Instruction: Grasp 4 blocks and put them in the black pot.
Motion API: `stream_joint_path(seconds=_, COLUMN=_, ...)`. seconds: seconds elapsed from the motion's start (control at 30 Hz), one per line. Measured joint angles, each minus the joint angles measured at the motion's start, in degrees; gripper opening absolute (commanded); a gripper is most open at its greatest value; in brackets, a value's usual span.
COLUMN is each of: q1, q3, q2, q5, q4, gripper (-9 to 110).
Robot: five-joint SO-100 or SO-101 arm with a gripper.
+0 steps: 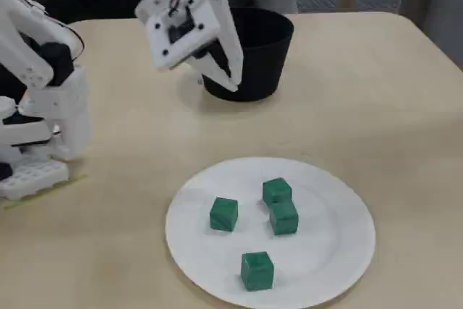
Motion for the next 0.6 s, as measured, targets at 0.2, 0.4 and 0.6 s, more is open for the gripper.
stream_joint_path(seconds=0.2, q1=5.1, q3=-10.6, q2=-11.2, q5=-1.2, q4=5.3, gripper=-2)
stream_joint_path(seconds=0.4, q1=13.4, q3=-19.0, q2=-19.7, q5=2.8, q4=10.3, gripper=-2)
stream_joint_path(seconds=0.6, q1=19.2, q3=-21.1, q2=-24.8, q5=11.2, q4=13.4, gripper=-2)
